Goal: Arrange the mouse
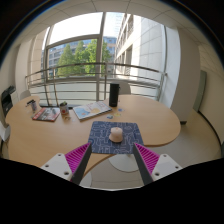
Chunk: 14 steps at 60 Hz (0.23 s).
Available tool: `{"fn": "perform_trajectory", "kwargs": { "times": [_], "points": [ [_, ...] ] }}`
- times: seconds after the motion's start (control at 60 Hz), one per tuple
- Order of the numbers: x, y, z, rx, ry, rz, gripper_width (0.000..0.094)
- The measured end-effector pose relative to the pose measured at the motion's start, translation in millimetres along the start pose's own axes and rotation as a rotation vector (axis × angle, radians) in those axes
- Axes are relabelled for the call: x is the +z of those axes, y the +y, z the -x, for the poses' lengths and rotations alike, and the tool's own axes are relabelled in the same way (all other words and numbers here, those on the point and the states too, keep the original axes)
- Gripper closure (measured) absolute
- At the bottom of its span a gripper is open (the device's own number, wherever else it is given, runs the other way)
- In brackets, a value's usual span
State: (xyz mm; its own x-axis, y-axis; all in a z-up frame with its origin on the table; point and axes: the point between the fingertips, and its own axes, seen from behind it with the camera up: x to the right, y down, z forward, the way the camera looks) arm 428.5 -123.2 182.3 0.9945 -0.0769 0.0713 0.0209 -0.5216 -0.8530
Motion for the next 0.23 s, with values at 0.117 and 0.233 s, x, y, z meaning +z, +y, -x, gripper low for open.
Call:
{"fn": "perform_trajectory", "kwargs": {
  "times": [0.117, 0.233],
  "points": [
    [-5, -1, -5, -0.02, 0.021, -0.002, 0.0088],
    [-11, -4, -2, -0.022, 0.02, -0.012, 0.0091]
  ]
}}
